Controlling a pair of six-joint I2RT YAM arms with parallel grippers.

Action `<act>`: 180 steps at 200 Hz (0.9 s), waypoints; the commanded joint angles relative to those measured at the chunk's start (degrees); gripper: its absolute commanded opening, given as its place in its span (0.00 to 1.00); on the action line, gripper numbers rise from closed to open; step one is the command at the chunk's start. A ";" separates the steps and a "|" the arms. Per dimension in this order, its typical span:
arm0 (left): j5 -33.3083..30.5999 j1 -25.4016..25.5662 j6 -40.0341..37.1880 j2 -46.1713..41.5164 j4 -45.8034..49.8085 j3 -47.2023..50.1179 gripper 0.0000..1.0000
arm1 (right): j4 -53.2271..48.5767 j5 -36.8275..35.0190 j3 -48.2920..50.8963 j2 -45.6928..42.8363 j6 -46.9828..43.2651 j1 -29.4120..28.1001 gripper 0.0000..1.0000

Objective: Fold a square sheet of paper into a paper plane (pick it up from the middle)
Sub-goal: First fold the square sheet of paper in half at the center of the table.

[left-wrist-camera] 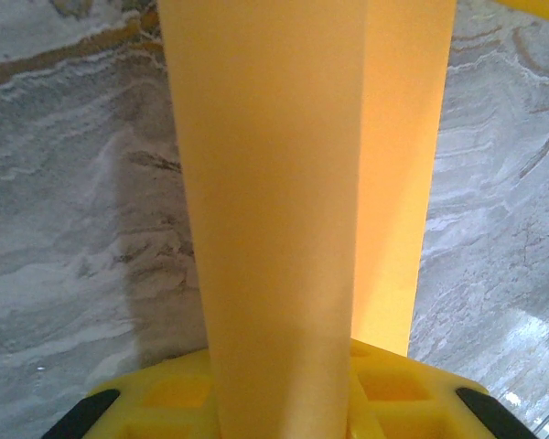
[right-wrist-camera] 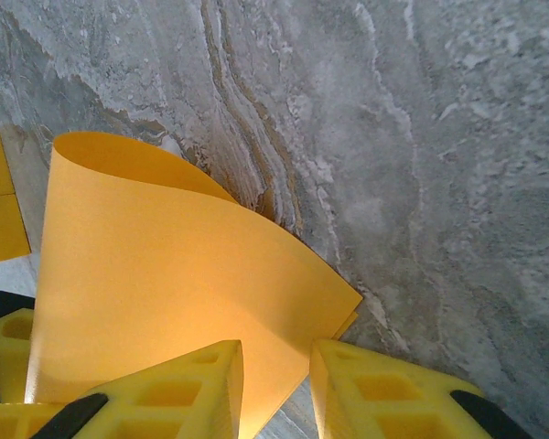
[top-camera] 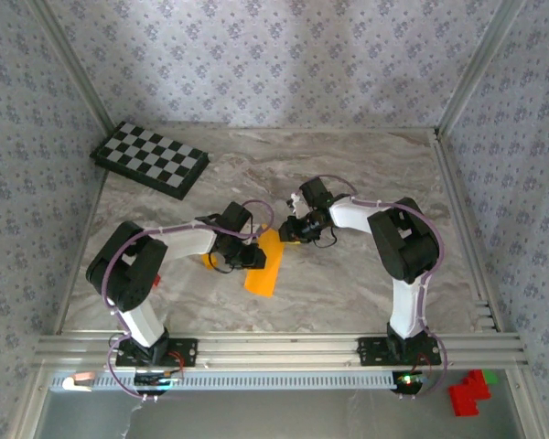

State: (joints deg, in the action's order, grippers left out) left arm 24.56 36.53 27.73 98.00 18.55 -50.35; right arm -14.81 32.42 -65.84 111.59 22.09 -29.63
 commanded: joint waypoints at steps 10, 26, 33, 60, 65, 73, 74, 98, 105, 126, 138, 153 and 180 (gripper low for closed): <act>-7.77 -0.14 -1.45 3.08 10.82 2.36 0.25 | 1.30 -1.93 -0.86 2.14 -0.47 0.36 0.29; -7.82 -0.08 -1.31 3.17 10.79 2.36 0.25 | 1.21 -2.01 -0.84 2.18 -0.59 0.36 0.28; -7.79 -0.07 -1.36 3.16 10.73 2.45 0.25 | 1.27 -2.01 -0.73 2.15 -0.60 0.40 0.28; -7.99 -0.07 -1.31 3.39 10.60 2.54 0.25 | 1.35 -1.93 -0.66 2.14 -0.56 0.36 0.28; -7.87 -0.07 -1.27 3.43 10.62 2.54 0.25 | 1.32 -1.93 -0.69 2.14 -0.64 0.36 0.28; -7.77 -0.07 -1.27 3.42 10.58 2.67 0.24 | 1.22 -1.99 -0.75 2.14 -0.68 0.36 0.28; -7.77 -0.06 -1.27 3.42 10.61 2.64 0.24 | 1.20 -2.05 -0.76 2.18 -0.66 0.36 0.28; -7.74 -0.07 -1.36 3.25 10.61 2.62 0.23 | 0.84 -2.10 -0.86 2.23 -0.93 0.36 0.28; -7.60 -0.10 -1.42 3.23 10.56 2.62 0.23 | 0.79 -2.08 -0.90 2.31 -0.90 0.37 0.28; -7.51 0.02 -1.53 3.25 10.66 2.70 0.23 | 0.73 -2.01 -1.19 2.40 -0.97 0.29 0.28; -7.53 0.02 -1.53 3.25 10.71 2.75 0.23 | 0.68 -2.01 -1.26 2.49 -0.90 0.27 0.28; -7.51 0.12 -1.62 3.34 10.59 2.88 0.23 | 0.61 -2.01 -1.37 2.58 -1.01 0.33 0.28; -7.77 0.12 -1.54 3.52 10.50 3.08 0.22 | 0.23 -2.01 -1.81 2.79 -1.15 0.30 0.28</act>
State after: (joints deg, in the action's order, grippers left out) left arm 24.08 36.53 27.42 98.06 18.96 -50.48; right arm -15.00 32.45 -65.98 111.77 22.04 -29.58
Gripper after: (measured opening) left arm 0.226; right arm 0.280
